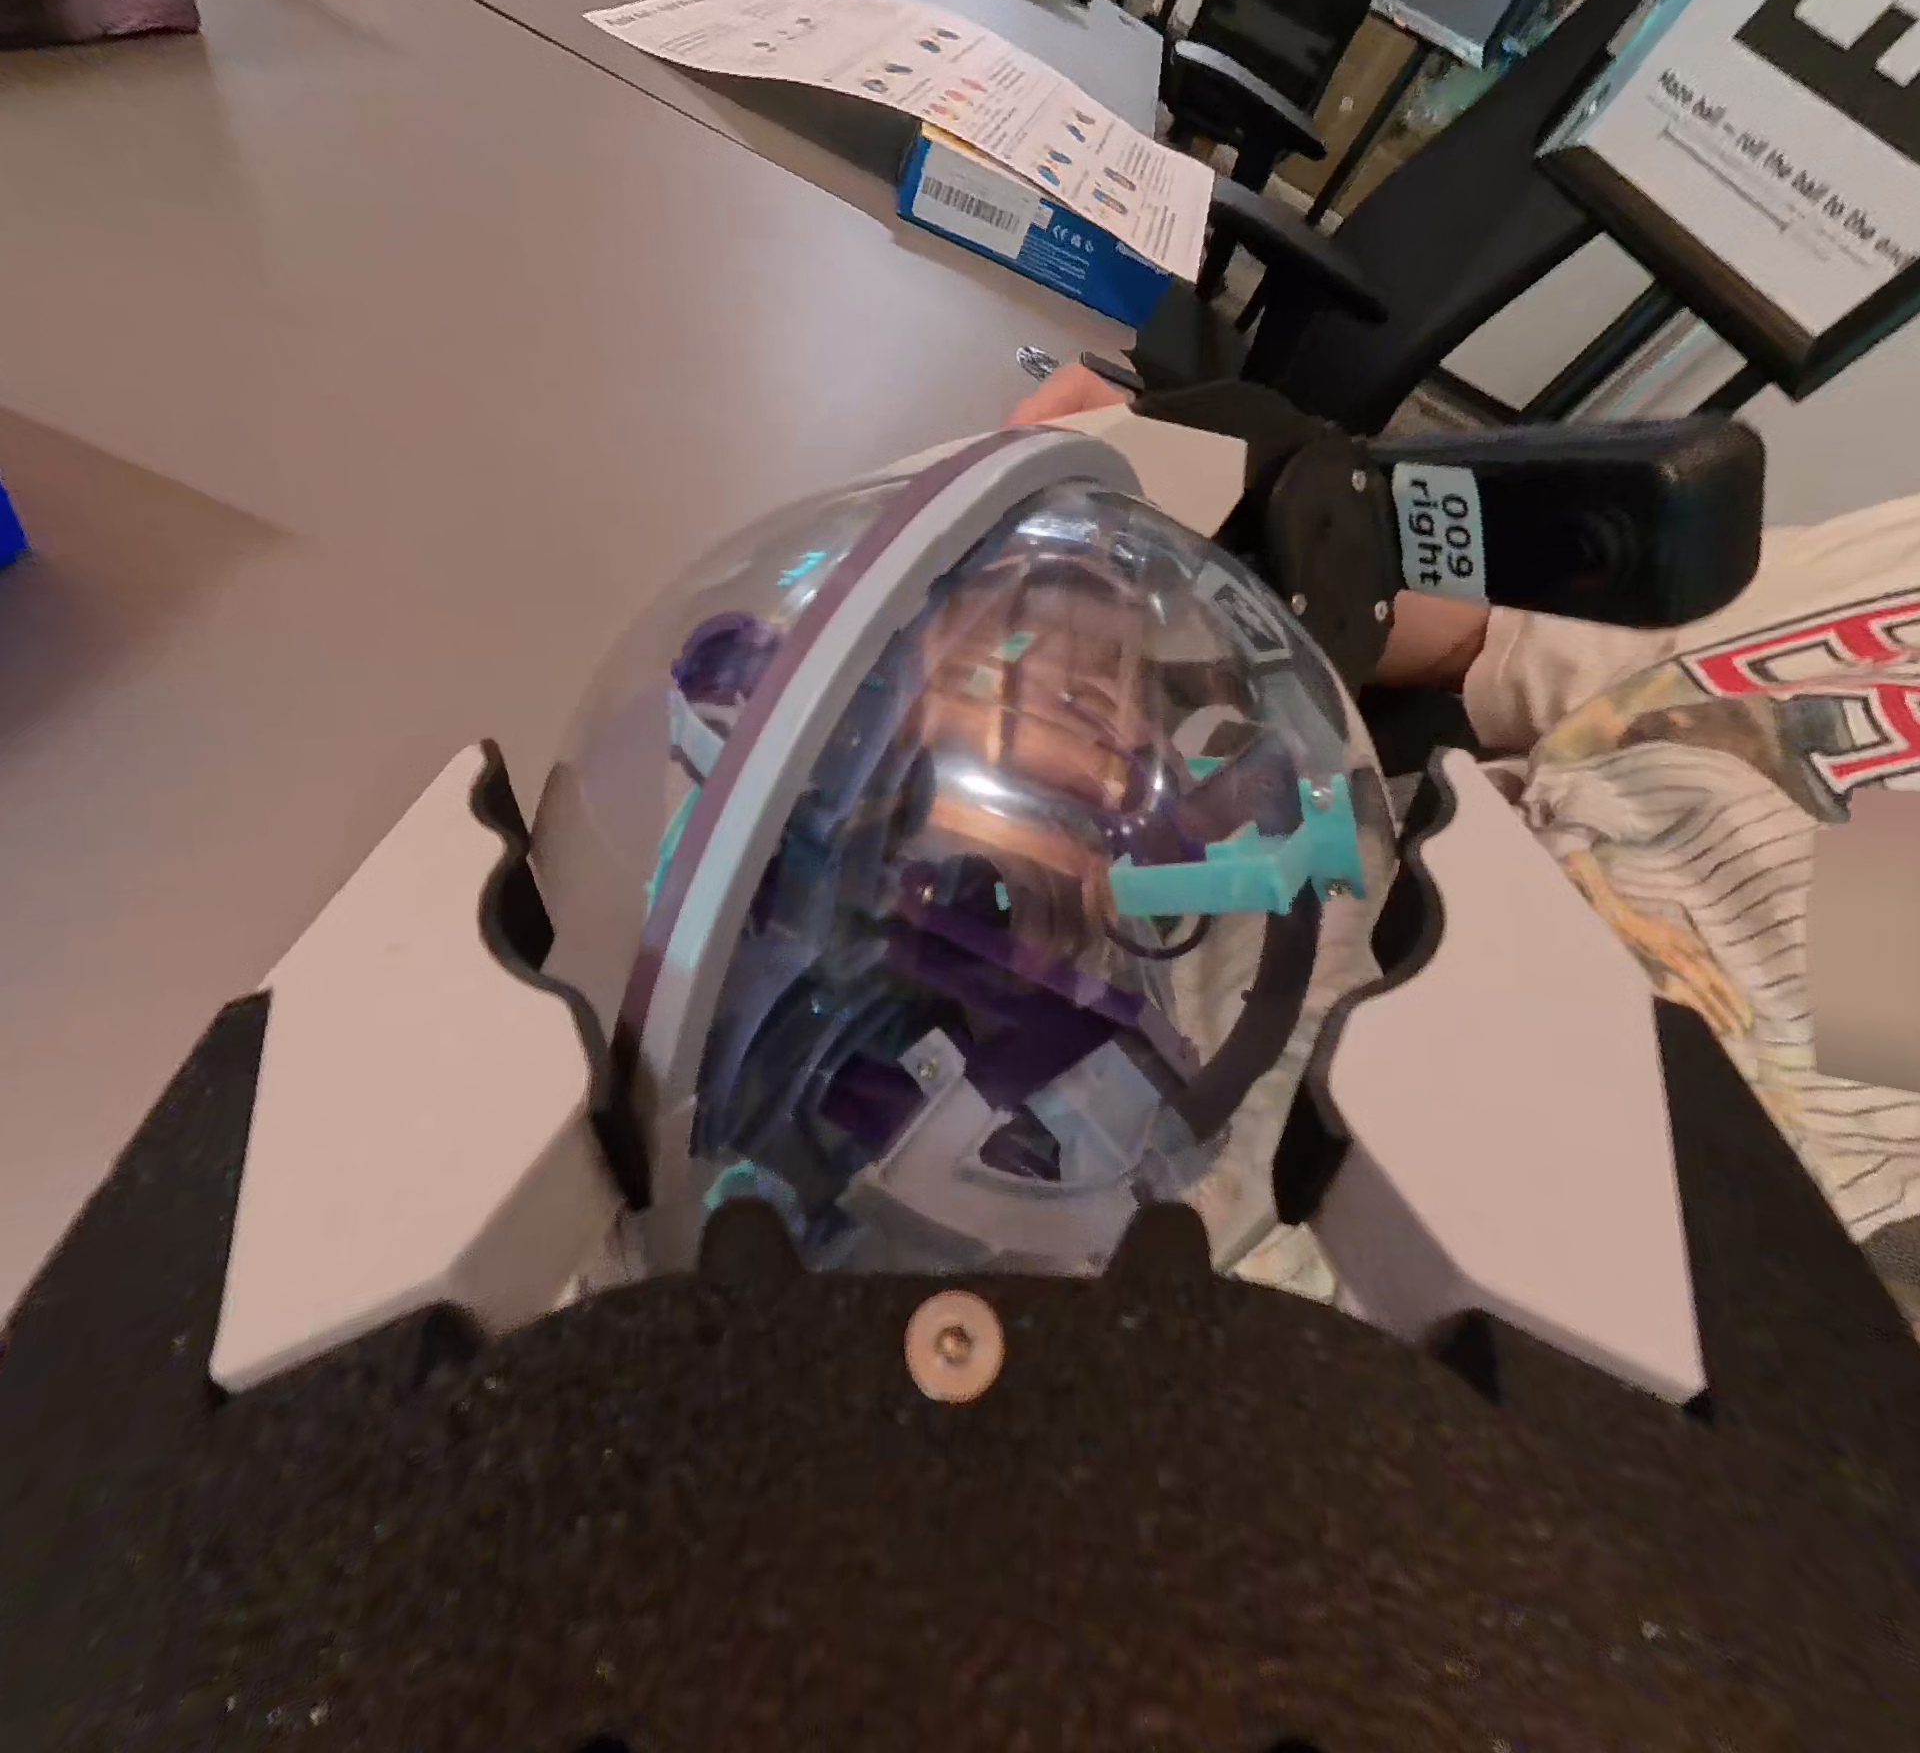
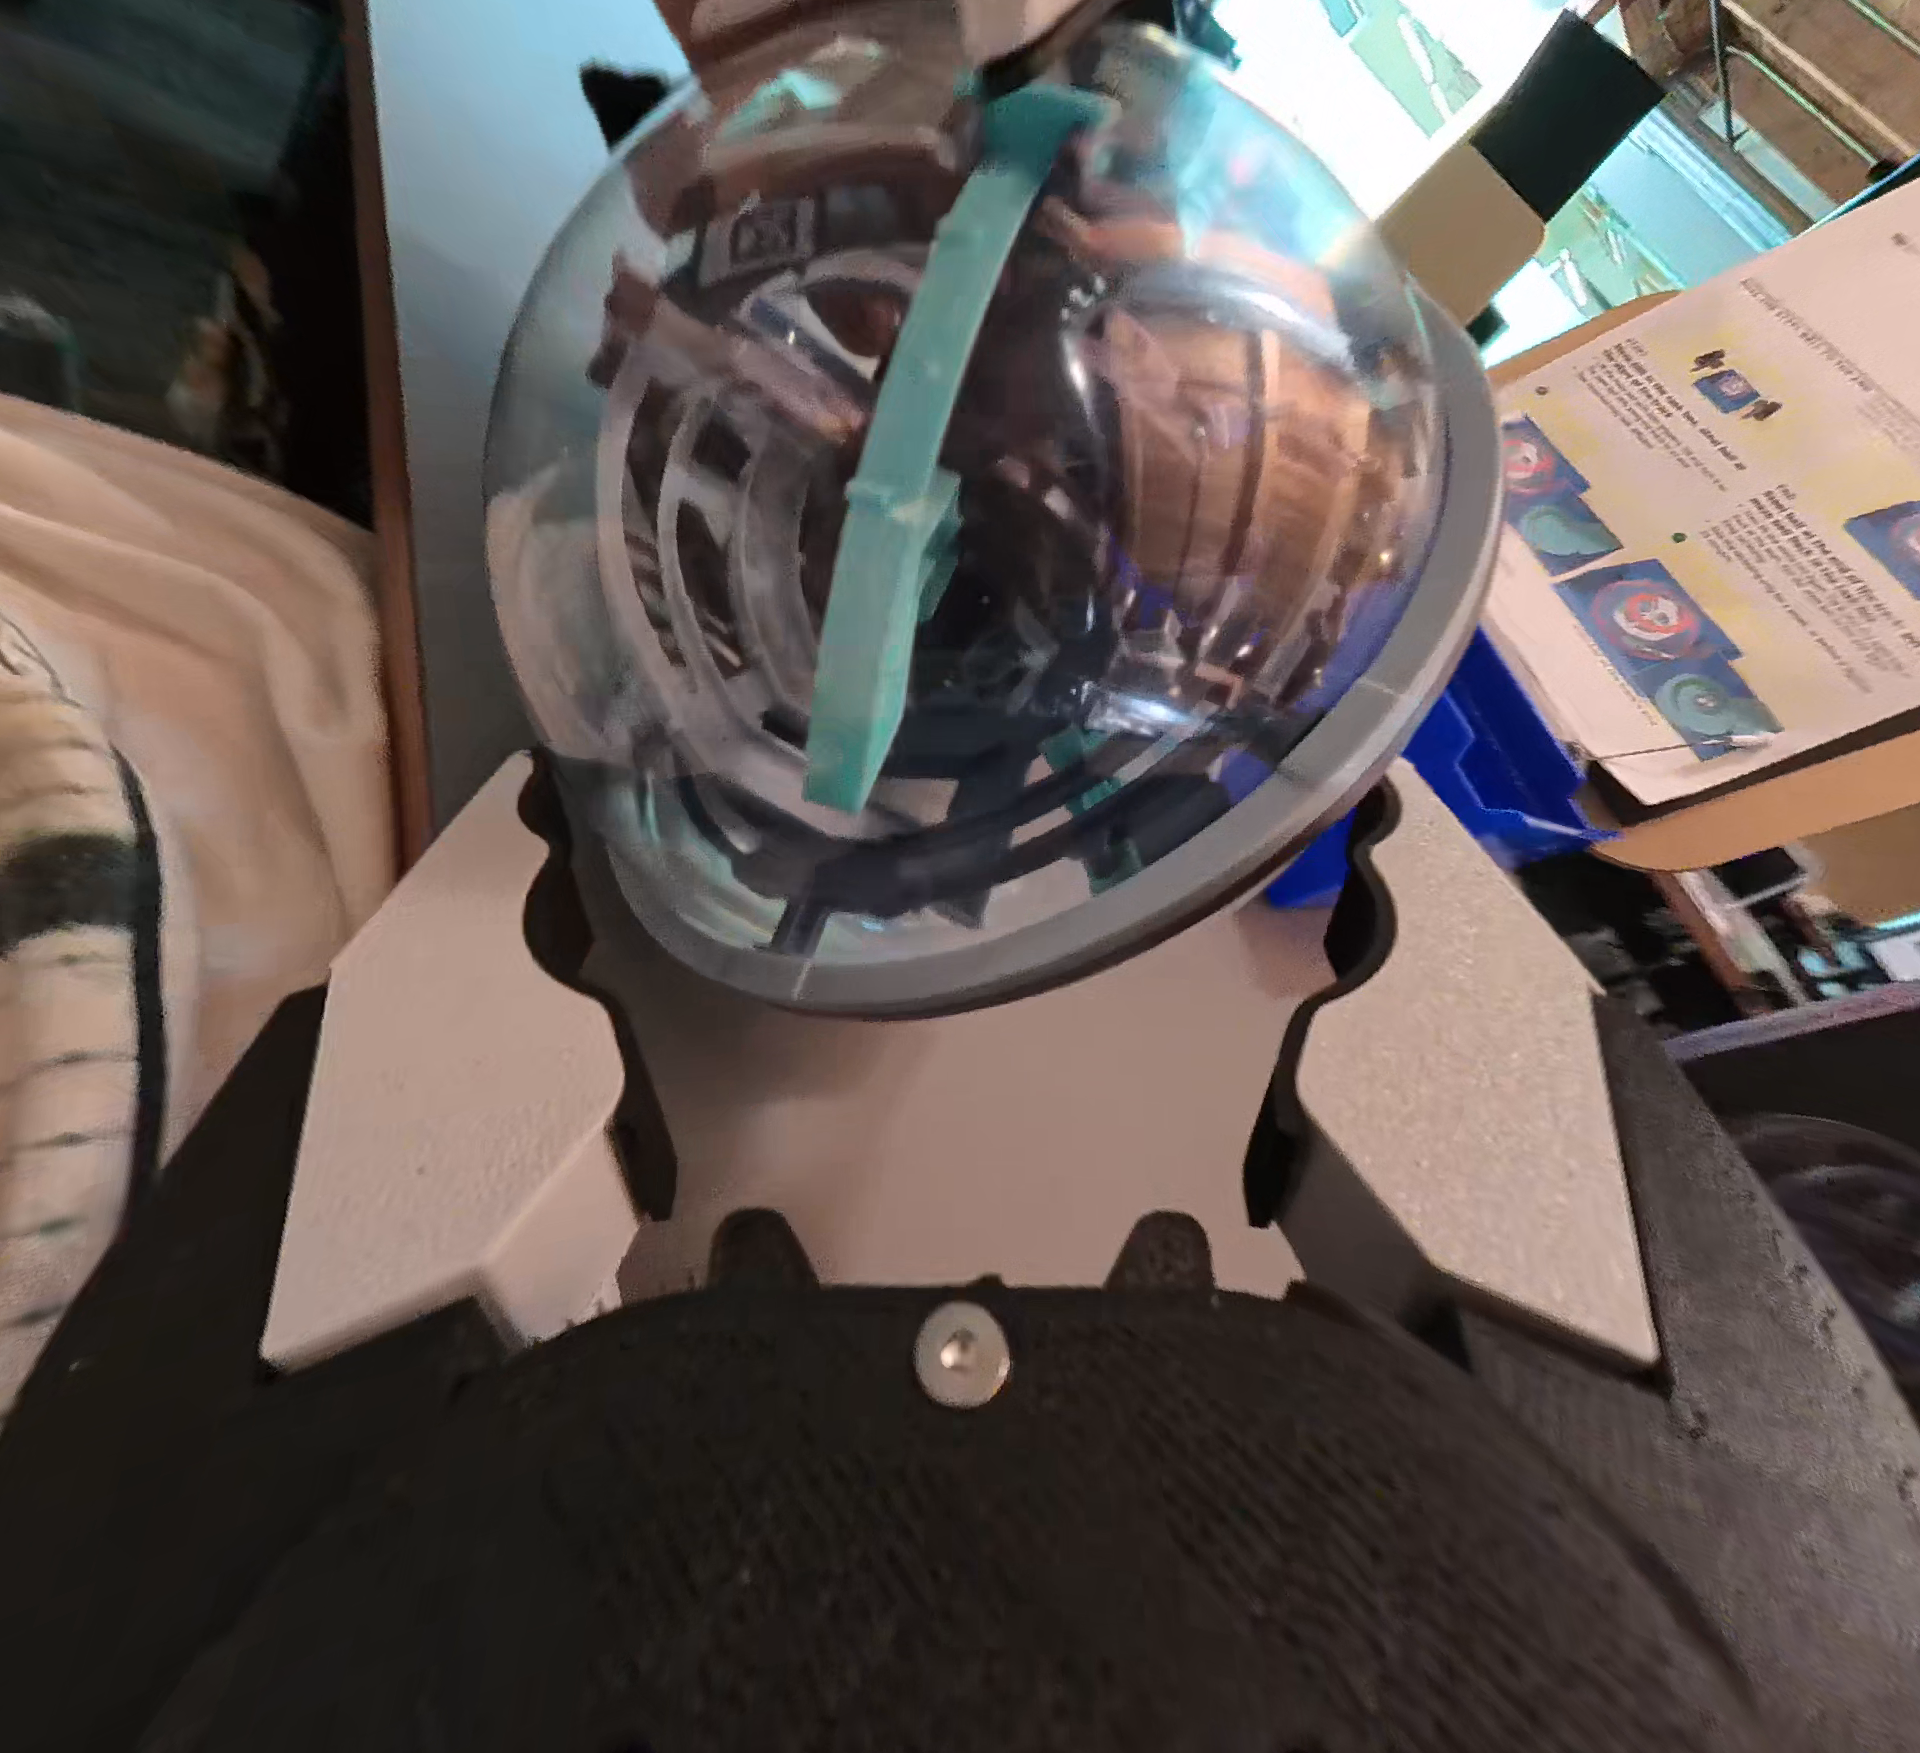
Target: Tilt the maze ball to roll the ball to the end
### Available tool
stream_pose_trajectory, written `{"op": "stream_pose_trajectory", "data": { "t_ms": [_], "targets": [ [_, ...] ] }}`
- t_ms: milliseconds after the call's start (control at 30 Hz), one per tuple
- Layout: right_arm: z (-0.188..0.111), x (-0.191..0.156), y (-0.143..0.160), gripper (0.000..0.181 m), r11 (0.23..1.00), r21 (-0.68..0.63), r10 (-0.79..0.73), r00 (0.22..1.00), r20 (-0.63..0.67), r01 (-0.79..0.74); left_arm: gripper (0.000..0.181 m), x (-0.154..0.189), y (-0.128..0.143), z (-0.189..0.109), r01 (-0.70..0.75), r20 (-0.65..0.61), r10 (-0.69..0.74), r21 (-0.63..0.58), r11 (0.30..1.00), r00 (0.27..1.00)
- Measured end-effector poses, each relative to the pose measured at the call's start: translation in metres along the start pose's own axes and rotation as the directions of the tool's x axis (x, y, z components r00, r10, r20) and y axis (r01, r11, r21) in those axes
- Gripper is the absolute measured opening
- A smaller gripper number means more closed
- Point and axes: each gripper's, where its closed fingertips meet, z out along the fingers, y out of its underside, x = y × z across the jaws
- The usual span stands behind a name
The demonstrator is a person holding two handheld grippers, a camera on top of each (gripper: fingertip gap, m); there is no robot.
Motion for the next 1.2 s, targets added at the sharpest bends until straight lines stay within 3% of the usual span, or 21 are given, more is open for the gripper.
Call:
{"op": "stream_pose_trajectory", "data": {
  "t_ms": [33,167,467,933,1200],
  "targets": [
    [0.000,-0.001,-0.004,0.146,0.999,0.022,0.041,0.999,0.013,-0.041,0.157,0.003,0.000,0.000,-0.027,0.001,0.027,-0.005,1.000,1.000],
    [0.000,-0.006,-0.014,0.154,0.983,0.066,0.166,0.983,0.080,-0.171,0.154,0.017,-0.002,0.004,-0.163,0.001,0.163,-0.026,0.986,0.987],
    [0.006,0.001,-0.015,0.157,0.994,0.040,-0.096,0.994,-0.053,0.098,0.153,0.023,-0.002,-0.005,-0.431,0.063,0.430,0.015,0.902,0.901],
    [0.013,-0.001,-0.025,0.156,0.964,0.057,-0.248,0.956,-0.157,0.259,0.152,0.026,0.004,-0.017,-0.591,0.023,0.592,0.099,0.801,0.806],
    [0.012,0.002,-0.022,0.156,0.974,0.060,-0.209,0.967,-0.145,0.220,0.152,0.024,0.001,-0.014,-0.565,0.018,0.566,0.094,0.820,0.824]
  ]
}}
